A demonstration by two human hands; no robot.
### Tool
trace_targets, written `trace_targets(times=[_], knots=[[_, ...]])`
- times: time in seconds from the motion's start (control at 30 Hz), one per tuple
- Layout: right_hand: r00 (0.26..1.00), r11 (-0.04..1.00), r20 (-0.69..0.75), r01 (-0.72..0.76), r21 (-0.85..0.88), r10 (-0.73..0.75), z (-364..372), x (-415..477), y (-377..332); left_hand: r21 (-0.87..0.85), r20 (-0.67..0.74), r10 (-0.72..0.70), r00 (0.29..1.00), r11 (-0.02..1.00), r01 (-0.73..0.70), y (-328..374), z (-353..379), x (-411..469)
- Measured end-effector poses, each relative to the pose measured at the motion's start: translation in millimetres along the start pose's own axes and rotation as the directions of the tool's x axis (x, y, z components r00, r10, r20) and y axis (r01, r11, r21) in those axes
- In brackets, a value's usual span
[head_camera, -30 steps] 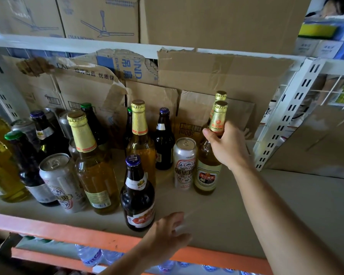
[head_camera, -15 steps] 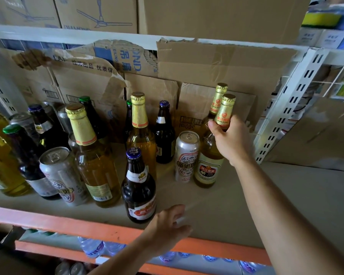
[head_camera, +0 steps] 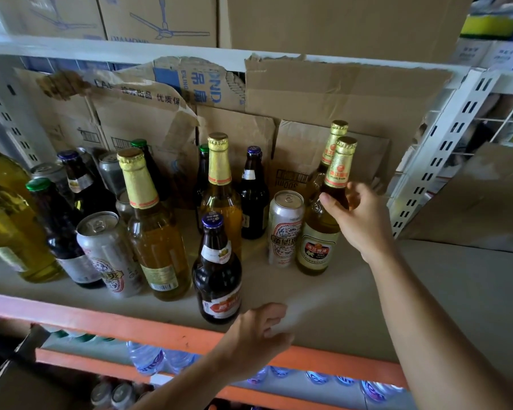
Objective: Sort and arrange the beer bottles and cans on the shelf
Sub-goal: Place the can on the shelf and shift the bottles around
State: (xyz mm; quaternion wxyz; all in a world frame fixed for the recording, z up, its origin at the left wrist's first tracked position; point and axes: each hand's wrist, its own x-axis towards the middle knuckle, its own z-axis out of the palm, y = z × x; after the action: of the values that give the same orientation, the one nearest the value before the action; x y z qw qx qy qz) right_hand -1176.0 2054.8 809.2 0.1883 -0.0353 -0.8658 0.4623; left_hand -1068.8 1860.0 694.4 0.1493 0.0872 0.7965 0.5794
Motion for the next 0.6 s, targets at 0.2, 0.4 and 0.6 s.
trace_targets(times=[0.2,0.4,0.6], knots=[[0.994,0.994,0.041,-0.099,0.033,0.098,19.2,-20.7,17.0,-0.008,0.001,0.010,1.000,1.000,-0.010,-0.8,-1.1,-5.0],[0.926,0.998,-0.377,0.047,0.045,-0.027,23.0,-46.4,1.2,-0.026,-0.034,0.009,0.999,1.000,-0.010,-2.8,-6.3,-12.6],[0.947,0.951,-0.102,0.298,-0.081,-0.305,42.4,-48.1,-23.0,-0.076,-0.011,-0.002,1.000,0.997,0.001,2.5,-8.0,-21.5]])
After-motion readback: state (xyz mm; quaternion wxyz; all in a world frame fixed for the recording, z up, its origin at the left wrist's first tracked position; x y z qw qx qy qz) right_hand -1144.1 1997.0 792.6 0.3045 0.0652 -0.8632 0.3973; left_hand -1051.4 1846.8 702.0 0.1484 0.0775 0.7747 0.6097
